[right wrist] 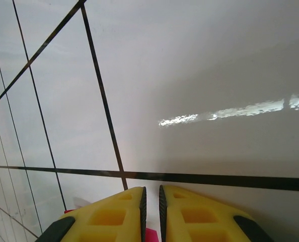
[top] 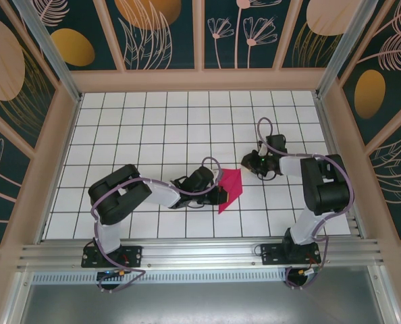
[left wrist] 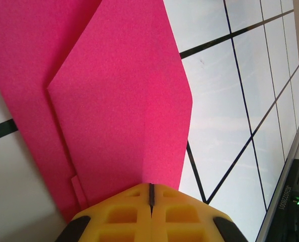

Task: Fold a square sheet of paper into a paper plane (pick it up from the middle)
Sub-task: Fourth fold the wing at the center of the table.

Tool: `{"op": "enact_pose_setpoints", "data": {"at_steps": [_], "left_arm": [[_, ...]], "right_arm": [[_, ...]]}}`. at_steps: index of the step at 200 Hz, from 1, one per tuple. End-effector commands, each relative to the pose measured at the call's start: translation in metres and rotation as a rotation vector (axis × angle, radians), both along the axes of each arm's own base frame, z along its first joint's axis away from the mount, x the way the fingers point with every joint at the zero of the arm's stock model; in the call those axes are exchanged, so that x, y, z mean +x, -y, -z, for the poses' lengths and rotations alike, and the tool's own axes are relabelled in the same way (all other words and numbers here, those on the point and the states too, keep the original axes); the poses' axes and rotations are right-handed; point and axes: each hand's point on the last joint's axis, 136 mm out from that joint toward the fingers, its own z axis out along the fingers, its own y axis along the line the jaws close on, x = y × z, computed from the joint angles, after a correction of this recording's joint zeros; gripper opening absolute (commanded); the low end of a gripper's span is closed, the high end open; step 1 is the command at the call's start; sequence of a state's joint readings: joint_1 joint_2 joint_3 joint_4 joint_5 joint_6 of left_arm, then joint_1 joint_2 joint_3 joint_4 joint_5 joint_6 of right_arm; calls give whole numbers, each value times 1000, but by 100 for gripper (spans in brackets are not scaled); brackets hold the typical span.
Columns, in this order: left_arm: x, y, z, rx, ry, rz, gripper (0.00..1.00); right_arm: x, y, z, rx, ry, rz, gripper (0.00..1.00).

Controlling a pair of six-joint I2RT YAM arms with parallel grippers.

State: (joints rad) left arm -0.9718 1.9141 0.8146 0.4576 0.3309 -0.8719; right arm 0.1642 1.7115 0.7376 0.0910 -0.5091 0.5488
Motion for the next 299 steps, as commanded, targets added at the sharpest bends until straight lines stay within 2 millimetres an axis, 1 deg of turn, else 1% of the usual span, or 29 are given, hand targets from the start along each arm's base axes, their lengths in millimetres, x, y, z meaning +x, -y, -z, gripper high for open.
{"op": "enact_pose_setpoints", "data": {"at_steps": [1, 7, 9, 15, 27, 35, 50, 63, 86, 96, 128, 159, 189, 209, 233, 253, 299], "left_arm": [[-44, -74, 90, 368, -185, -1, 0], [-43, -73, 88, 364, -182, -3, 0], [-43, -73, 88, 364, -182, -2, 0], [-42, -71, 87, 359, -178, -1, 0], [-40, -69, 84, 354, -172, -2, 0], [-38, -66, 82, 348, -170, 0, 0], [-36, -62, 80, 340, -164, 2, 0], [-35, -60, 79, 336, -161, 3, 0], [-34, -60, 79, 337, -159, 6, 0], [-35, -60, 79, 339, -159, 7, 0], [-35, -60, 80, 339, -160, 9, 0], [-39, -60, 79, 332, -167, 25, 0], [-50, -64, 75, 332, -178, 68, 0], [-61, -65, 73, 323, -197, 100, 0], [-72, -76, 77, 344, -217, 109, 0], [-80, -79, 77, 327, -237, 121, 0], [-81, -83, 71, 337, -210, 136, 0]], "right_arm": [[5, 9, -27, -37, 99, 10, 21], [2, 8, -38, -29, 127, 1, 21], [0, 8, -38, -27, 124, -3, 21], [-4, 6, -47, -12, 139, -11, 22], [-16, -5, -58, 36, 158, -46, 22], [-24, -11, -61, 57, 159, -63, 22], [-41, -27, -56, 88, 141, -100, 21], [-53, -40, -48, 99, 115, -128, 20], [-68, -61, -36, 120, 77, -172, 18], [-71, -64, -28, 101, 60, -173, 18], [-77, -59, 10, 60, -29, -143, 15], [-81, -45, 33, -21, -86, -101, 14], [-78, -42, 34, -45, -83, -83, 13], [-76, -41, 34, -48, -83, -77, 13], [-74, -41, 33, -55, -81, -75, 13], [-74, -40, 34, -62, -83, -75, 13], [-75, -41, 38, -60, -93, -85, 13]]}}
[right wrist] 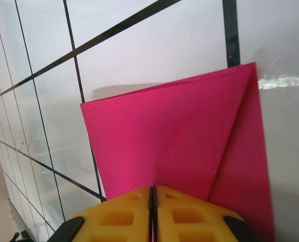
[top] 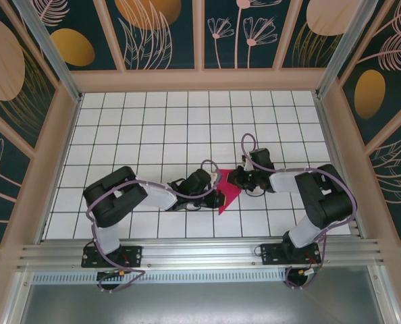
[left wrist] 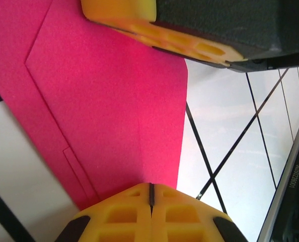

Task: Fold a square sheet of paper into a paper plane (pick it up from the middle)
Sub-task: Fourth fold the wing at the center of the table.

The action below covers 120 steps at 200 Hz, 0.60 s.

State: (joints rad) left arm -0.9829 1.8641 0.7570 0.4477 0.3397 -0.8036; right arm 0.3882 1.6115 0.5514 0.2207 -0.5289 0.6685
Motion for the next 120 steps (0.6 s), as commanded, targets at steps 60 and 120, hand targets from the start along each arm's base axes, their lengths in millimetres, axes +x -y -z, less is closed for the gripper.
{"op": "enact_pose_setpoints", "data": {"at_steps": [60, 120], "left_arm": [[-81, -67, 64, 274, -267, 142, 0], [-86, -88, 62, 355, -253, 139, 3]], "right_arm": [[-1, 23, 31, -134, -47, 59, 13], [-3, 16, 26, -116, -36, 31, 14]]}}
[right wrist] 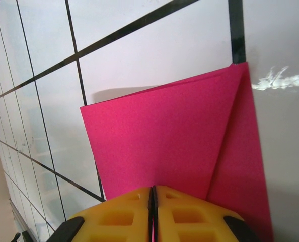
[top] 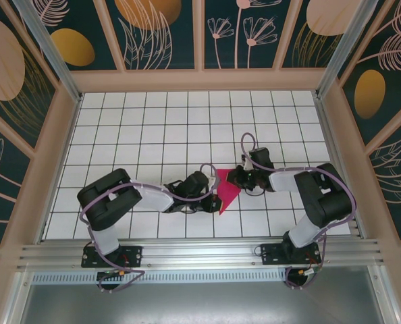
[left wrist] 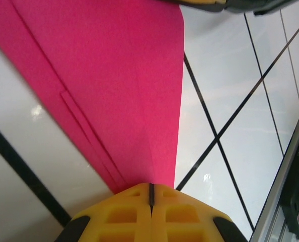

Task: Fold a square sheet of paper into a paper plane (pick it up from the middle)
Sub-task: Fourth fold the wing at the center of the table.

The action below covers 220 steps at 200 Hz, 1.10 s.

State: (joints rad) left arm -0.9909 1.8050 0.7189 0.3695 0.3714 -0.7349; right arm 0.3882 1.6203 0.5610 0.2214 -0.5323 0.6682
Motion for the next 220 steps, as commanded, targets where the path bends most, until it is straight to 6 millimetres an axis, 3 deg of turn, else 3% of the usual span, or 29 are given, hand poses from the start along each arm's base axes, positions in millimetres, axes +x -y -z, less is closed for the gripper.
{"op": "enact_pose_setpoints", "data": {"at_steps": [1, 39, 43, 60, 101, 124, 134, 136, 141, 155, 191, 220], "left_arm": [[-67, -74, 61, 321, -242, 58, 3], [-36, -43, 19, 203, -122, 8, 4], [-29, -37, 5, 173, -90, -5, 5], [-7, -29, -20, 135, -14, -77, 5], [39, -6, -69, 30, 100, -181, 7], [57, 16, -83, -23, 109, -185, 9], [60, 23, -85, -31, 113, -174, 9], [59, 23, -75, -13, 102, -171, 9], [65, 32, -80, -26, 110, -169, 9], [70, 37, -69, 9, 99, -164, 8], [77, 31, -38, 107, 88, -197, 7], [79, 17, -20, 183, 96, -224, 4]], "right_arm": [[-5, 18, 27, -120, -38, 34, 14], [-4, -3, 6, -76, 20, -44, 15], [-3, -5, 4, -76, 24, -46, 15], [1, -8, -12, -64, 58, -53, 17], [8, 1, -51, -82, 151, -17, 27], [5, 17, -51, -101, 143, 31, 34], [2, 25, -48, -103, 132, 52, 35], [2, 26, -47, -103, 130, 55, 35], [0, 31, -45, -106, 126, 71, 35], [-5, 41, -41, -106, 115, 103, 35], [-15, 58, -36, -80, 93, 157, 42], [-21, 50, -32, -33, 69, 126, 42]]}}
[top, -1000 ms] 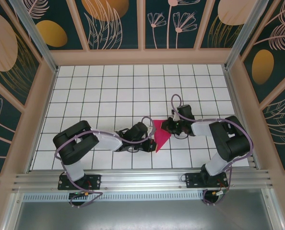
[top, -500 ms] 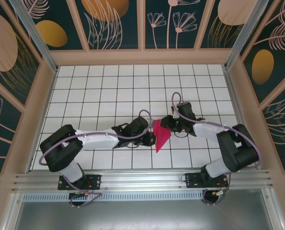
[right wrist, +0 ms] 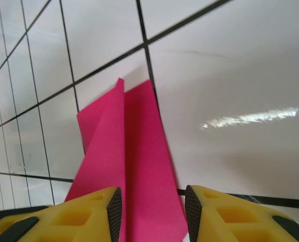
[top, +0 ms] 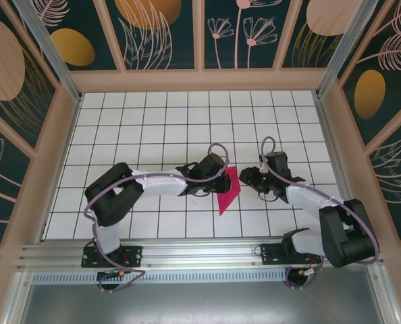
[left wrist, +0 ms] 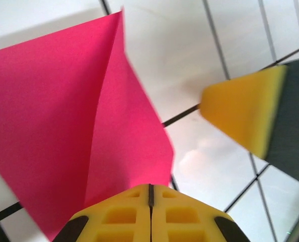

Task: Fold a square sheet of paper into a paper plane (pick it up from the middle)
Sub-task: Fourth fold the wing at the center of the table.

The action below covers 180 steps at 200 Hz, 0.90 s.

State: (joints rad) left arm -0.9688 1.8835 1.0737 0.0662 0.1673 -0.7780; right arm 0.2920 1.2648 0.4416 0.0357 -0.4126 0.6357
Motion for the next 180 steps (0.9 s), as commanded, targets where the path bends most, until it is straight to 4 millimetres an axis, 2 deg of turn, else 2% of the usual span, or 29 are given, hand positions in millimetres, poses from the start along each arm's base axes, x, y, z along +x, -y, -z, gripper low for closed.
{"op": "enact_pose_setpoints", "data": {"at_steps": [1, 46, 72, 107, 147, 180], "left_arm": [[4, -15, 17, 86, 11, -35, 4], [-2, -21, 39, 119, -26, -23, 4], [-5, -25, 42, 116, -30, -26, 4], [-8, -24, 40, 102, -34, -17, 4], [-4, -20, 21, 50, 6, -19, 5], [-6, -17, 21, 32, -5, -13, 7]], "right_arm": [[-8, -6, 2, 53, -28, -24, 42], [-11, -14, 11, 63, -53, -41, 44], [-12, -18, 15, 70, -66, -57, 43], [-14, -24, 18, 73, -73, -63, 43], [-18, -32, 20, 77, -87, -91, 43], [-23, -31, 28, 63, -110, -99, 43]]}}
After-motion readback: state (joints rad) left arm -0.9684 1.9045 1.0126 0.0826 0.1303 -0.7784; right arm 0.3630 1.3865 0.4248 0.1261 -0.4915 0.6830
